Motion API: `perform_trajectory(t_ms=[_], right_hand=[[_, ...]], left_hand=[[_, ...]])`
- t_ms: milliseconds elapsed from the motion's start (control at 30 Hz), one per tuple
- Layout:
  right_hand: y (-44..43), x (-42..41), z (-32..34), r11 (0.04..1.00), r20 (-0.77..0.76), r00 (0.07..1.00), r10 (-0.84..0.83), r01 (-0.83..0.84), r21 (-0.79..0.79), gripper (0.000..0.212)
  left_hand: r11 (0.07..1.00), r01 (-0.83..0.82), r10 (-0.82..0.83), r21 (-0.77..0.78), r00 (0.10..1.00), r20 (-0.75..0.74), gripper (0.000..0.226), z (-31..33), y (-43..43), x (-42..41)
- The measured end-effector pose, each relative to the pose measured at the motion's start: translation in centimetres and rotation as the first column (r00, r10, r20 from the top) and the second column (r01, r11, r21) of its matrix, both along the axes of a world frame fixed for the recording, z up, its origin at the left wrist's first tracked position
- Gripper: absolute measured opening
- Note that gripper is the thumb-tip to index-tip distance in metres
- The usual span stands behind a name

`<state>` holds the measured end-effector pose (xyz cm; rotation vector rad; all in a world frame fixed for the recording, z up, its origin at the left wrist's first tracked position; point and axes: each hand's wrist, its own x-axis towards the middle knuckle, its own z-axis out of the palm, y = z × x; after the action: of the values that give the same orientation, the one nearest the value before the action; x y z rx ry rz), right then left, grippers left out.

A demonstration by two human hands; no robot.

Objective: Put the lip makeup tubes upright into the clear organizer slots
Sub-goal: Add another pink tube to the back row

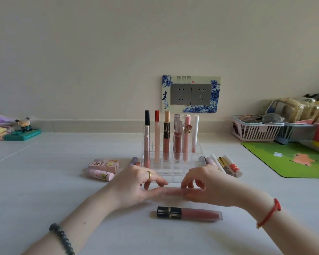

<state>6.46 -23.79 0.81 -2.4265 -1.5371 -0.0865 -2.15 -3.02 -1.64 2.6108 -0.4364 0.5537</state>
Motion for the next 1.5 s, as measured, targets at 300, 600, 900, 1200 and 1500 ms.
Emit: perform_trajectory(t_ms=[300, 600, 900, 1200, 1500], right_hand=[[-1.8, 2.6, 2.0, 0.757, -0.278, 0.96, -0.012, 0.19, 0.624, 0.017], [-0.7, 6.8, 2.4, 0.572, -0.274, 0.947, -0.169, 0.32, 0.755, 0.01], [0.7, 8.2, 1.9, 0.663, -0.303, 0.928, -0.216, 0.367, 0.652, 0.01], [1.4, 8.4, 0.2, 0.684, -0.302, 0.913, -0.275, 0.406, 0.606, 0.016], [1.6, 8.4, -0.1, 0.696, -0.275, 0.916, -0.292, 0.401, 0.595, 0.019]], left_hand=[[0.991, 0.015, -0.012, -0.13, 1.0, 0.024, 0.065, 0.4, 0.6, -0.1], [0.996, -0.013, 0.019, -0.092, 0.998, 0.063, 0.059, 0.0, 1.2, 0.3], [0.993, -0.003, 0.008, -0.118, 0.999, 0.045, 0.062, 0.1, 1.1, 0.1], [0.996, -0.018, 0.019, -0.086, 1.0, 0.014, 0.047, 0.1, 1.2, 0.2], [0.996, -0.009, 0.009, -0.09, 1.0, -0.003, 0.041, 0.2, 1.2, 0.2]])
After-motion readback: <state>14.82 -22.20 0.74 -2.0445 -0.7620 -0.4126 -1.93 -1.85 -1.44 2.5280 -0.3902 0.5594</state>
